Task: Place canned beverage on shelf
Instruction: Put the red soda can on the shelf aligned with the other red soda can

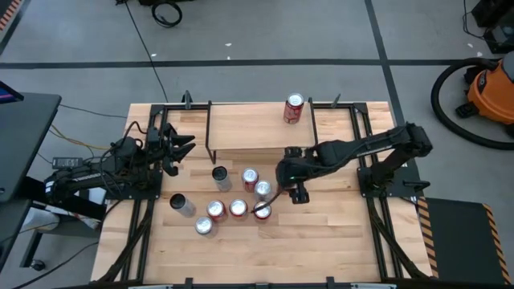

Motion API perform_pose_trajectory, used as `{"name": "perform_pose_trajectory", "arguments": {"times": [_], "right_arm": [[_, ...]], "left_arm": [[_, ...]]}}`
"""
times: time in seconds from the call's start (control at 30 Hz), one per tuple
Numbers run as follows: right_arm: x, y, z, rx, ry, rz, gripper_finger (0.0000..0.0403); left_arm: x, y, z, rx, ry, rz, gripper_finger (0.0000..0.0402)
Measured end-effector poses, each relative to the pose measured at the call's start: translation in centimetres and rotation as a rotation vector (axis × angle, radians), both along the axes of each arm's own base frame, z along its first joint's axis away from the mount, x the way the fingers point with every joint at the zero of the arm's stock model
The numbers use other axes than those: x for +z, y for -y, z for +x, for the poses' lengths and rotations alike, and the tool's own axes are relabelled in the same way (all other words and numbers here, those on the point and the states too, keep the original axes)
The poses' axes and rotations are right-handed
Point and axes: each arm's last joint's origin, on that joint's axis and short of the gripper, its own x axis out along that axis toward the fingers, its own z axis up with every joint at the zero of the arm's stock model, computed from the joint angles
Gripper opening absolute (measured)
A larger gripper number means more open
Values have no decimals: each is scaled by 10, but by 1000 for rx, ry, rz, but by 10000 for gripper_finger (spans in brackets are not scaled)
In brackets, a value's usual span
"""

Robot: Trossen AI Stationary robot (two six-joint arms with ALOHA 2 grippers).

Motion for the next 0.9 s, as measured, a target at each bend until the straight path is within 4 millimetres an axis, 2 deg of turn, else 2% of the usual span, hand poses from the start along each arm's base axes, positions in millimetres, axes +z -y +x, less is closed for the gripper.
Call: {"name": "perform_pose_trajectory", "arguments": {"times": [0.27,0.57,0.9], "right_arm": [[-10,-3,27,34,-205,11,398],[-29,-6,39,96,-322,-29,387],[-35,2,42,103,-343,-65,387]], "left_arm": [[-1,0,0,1,-13,-1,156],[-1,0,0,2,-17,4,156],[-2,0,0,2,-19,3,156]]}}
